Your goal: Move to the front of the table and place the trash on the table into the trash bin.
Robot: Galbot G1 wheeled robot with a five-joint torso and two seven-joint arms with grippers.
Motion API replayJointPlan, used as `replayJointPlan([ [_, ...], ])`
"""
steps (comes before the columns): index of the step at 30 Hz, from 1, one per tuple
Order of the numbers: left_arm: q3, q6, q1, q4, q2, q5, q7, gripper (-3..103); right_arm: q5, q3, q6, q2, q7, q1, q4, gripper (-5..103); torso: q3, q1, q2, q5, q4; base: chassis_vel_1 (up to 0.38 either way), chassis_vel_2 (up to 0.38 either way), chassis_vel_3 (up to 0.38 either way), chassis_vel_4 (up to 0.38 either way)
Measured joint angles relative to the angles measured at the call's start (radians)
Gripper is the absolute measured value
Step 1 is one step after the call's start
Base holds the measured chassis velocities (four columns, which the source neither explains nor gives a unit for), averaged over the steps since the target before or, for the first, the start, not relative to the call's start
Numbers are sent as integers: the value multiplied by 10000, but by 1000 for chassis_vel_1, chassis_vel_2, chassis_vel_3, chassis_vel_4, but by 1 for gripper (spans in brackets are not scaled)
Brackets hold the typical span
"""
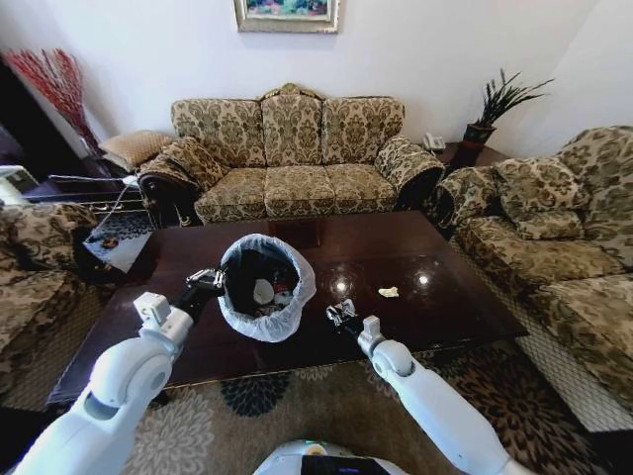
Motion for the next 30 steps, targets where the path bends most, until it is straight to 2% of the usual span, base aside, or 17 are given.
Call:
replayJointPlan([
  [7, -20, 0, 28, -7, -14, -10, 5, 3, 8, 673, 131, 81, 433, 16, 700, 10, 1, 0, 0, 1, -3, 0, 0, 0, 0],
  [10, -45, 0, 132, -70, -136, 16, 6, 3, 85, 1070, 389, -224, 807, 668, 1951, 10, 1, 0, 0, -3, 0, 0, 0, 0, 0],
  [13, -10, 43, 150, -79, -247, 58, 10, 3, 98, 1123, 667, -350, 1058, 1102, 2487, 10, 0, 0, 0, 0, 1, 0, 0, 0, 0],
  [15, 34, 98, 159, -81, -308, 85, 13, 3, 270, 1135, 763, -444, 1193, 1431, 2967, 10, 0, 1, 0, -2, 0, 0, 0, 0, 0],
  [17, 93, 158, 166, -84, -372, 120, 30, 3, 802, 1034, 766, -640, 1302, 1991, 3687, 10, 1, 1, 1, 0, -2, 0, 0, 0, 0],
  [18, 114, 180, 154, -83, -396, 137, 30, 3, 1420, 845, 602, -825, 1338, 2500, 4235, 10, 0, 1, 1, -3, -2, 0, 0, 0, 0],
  [19, 114, 180, 154, -83, -396, 137, 30, 3, 1420, 845, 602, -825, 1338, 2500, 4235, 10, 0, 1, 1, -3, -2, 0, 0, 0, 0],
  [22, 155, 208, 118, -61, -431, 155, 29, 3, 3287, 118, -242, -1073, 1518, 3742, 5225, 10, -1, 0, 2, -3, -3, 0, 0, 0, 0],
  [23, 155, 208, 118, -61, -431, 155, 29, 3, 3287, 118, -242, -1073, 1518, 3742, 5225, 10, -1, 0, 2, -3, -3, 0, 0, 0, 0],
  [26, 173, 285, 109, -50, -476, 168, 29, 3, 4886, -1243, -783, -1054, 1816, 5184, 5978, 10, -1, 0, 2, -5, 2, 0, 0, 0, 0],
  [27, 173, 285, 109, -50, -476, 168, 29, 3, 4886, -1243, -783, -1054, 1816, 5184, 5978, 10, -1, 0, 2, -5, 2, 0, 0, 0, 0],
  [30, 174, 296, 99, -43, -520, 181, 26, 3, 5217, -2843, -936, -1016, 1973, 5751, 6203, 10, -1, 0, 1, -2, 1, 0, 0, 0, 0],
])
